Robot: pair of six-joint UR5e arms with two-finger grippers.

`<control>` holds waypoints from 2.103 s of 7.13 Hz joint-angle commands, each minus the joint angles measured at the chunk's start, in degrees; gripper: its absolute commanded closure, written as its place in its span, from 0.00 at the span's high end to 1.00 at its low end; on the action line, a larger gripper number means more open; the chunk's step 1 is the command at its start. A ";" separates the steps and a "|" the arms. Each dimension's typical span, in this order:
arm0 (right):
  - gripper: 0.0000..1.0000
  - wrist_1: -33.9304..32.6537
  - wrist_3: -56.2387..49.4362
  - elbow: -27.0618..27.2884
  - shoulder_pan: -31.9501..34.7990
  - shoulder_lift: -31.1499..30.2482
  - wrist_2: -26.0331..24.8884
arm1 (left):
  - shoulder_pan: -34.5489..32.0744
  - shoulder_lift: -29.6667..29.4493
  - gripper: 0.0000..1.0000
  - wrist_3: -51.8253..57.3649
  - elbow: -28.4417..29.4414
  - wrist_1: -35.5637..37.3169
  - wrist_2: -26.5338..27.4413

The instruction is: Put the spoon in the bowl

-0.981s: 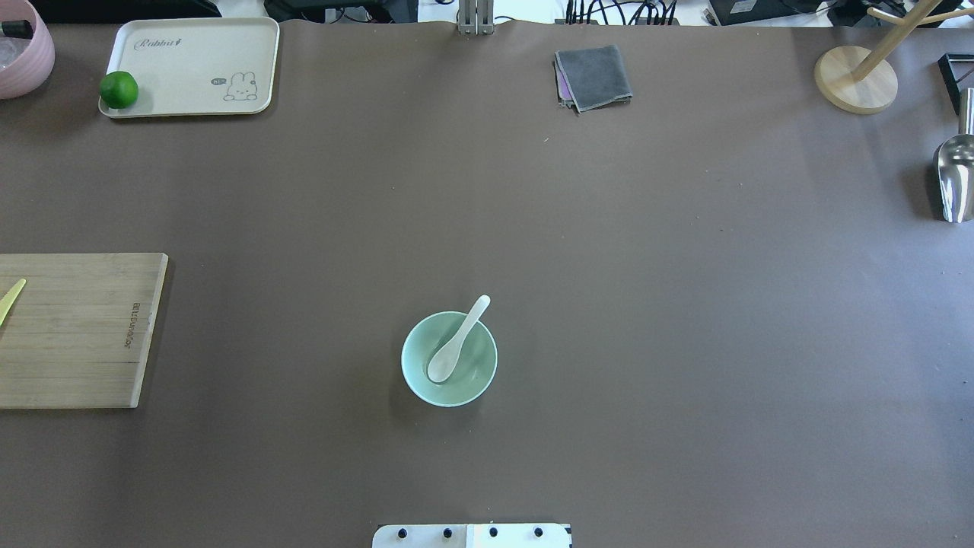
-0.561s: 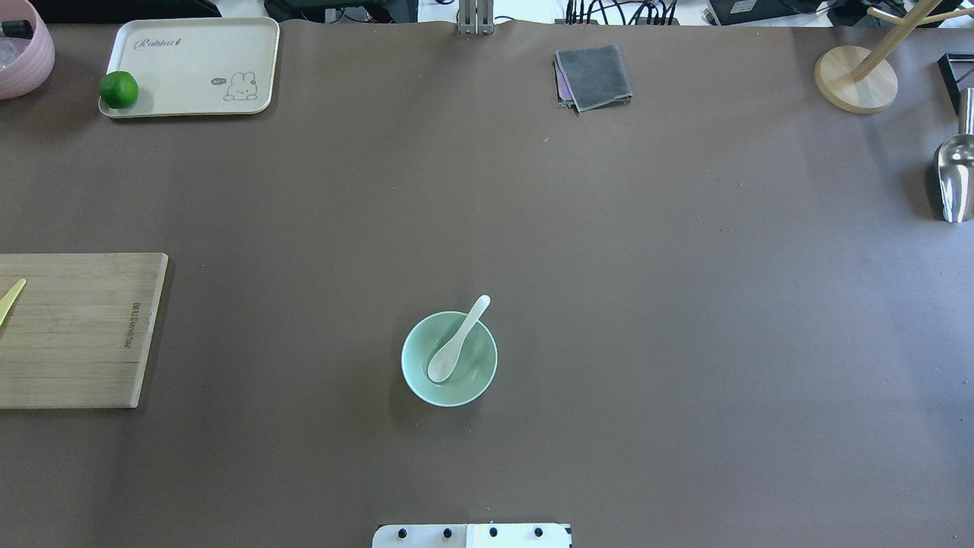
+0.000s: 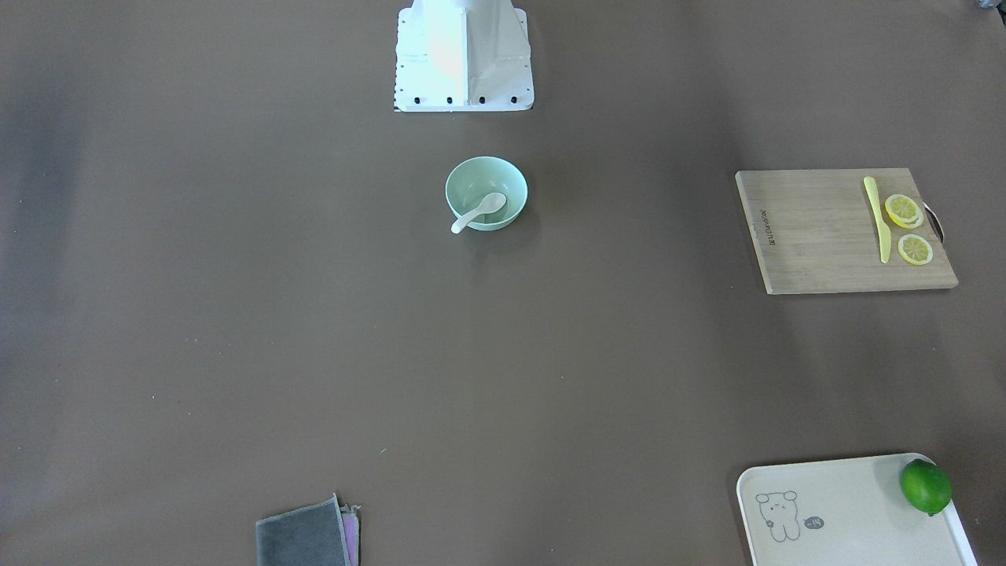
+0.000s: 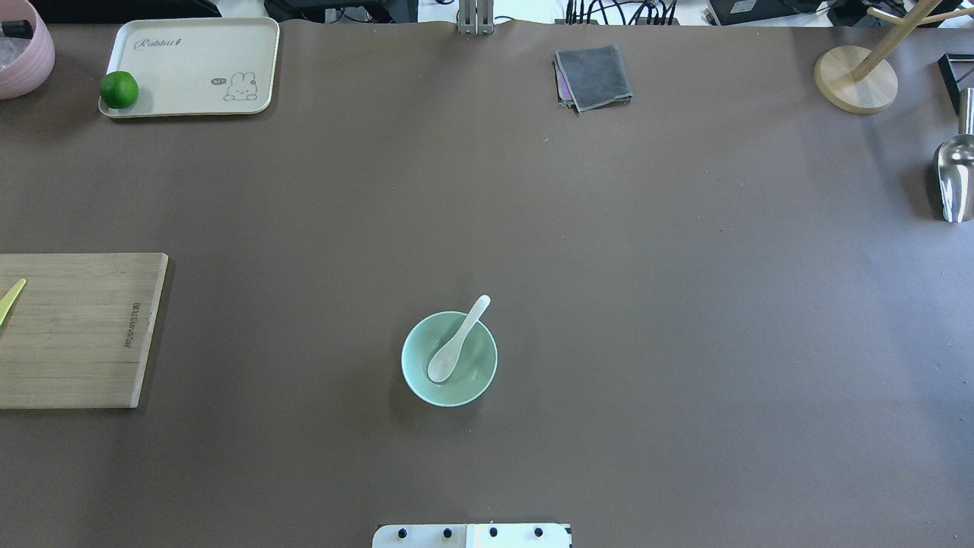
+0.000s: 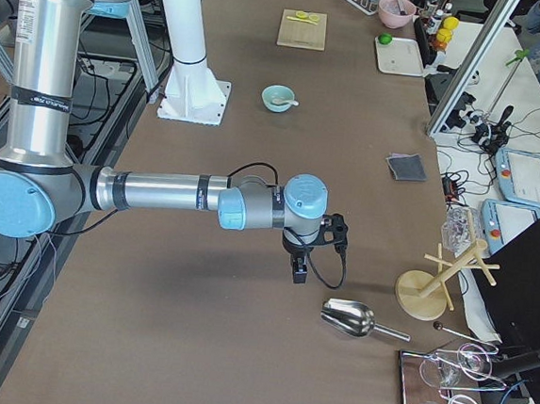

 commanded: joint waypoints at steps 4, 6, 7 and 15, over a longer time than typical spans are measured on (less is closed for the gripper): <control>1.00 0.74 0.36 0.01 -0.18 -0.62 0.52 | -0.52 0.11 0.98 0.05 -0.93 -0.23 0.22; 1.00 0.74 0.09 -0.51 -0.70 0.09 1.91 | -2.19 1.50 0.98 -0.30 -1.28 -0.23 0.05; 1.00 0.83 -0.08 -0.25 -0.62 -0.52 4.97 | -2.19 2.12 0.98 -1.09 -0.85 -0.31 -0.13; 1.00 0.48 -0.26 0.80 -0.70 -0.70 5.62 | -2.10 8.46 0.98 -1.27 -8.92 -0.58 -0.39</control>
